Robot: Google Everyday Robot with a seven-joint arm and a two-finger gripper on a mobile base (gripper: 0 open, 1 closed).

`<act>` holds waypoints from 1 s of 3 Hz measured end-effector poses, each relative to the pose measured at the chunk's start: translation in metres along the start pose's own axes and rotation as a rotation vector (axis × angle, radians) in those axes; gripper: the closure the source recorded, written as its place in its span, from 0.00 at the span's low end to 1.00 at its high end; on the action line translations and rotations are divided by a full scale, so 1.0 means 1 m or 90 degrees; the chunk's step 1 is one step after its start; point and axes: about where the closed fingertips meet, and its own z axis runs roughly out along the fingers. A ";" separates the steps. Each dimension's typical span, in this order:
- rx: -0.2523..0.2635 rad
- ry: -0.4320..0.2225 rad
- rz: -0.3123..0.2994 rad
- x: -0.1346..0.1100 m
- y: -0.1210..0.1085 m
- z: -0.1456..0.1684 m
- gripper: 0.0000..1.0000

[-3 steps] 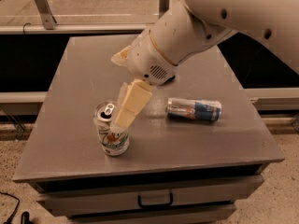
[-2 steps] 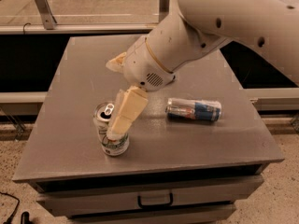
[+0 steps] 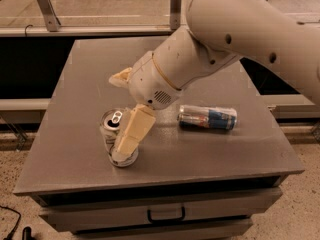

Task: Knock 7up can over

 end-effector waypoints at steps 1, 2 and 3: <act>-0.008 -0.003 -0.001 0.005 0.005 0.006 0.03; -0.011 -0.005 -0.005 0.007 0.009 0.007 0.25; -0.006 -0.008 -0.003 0.007 0.009 0.004 0.48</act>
Offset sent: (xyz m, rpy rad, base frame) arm -0.0078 -0.0053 -0.0158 0.0097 0.0105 0.0216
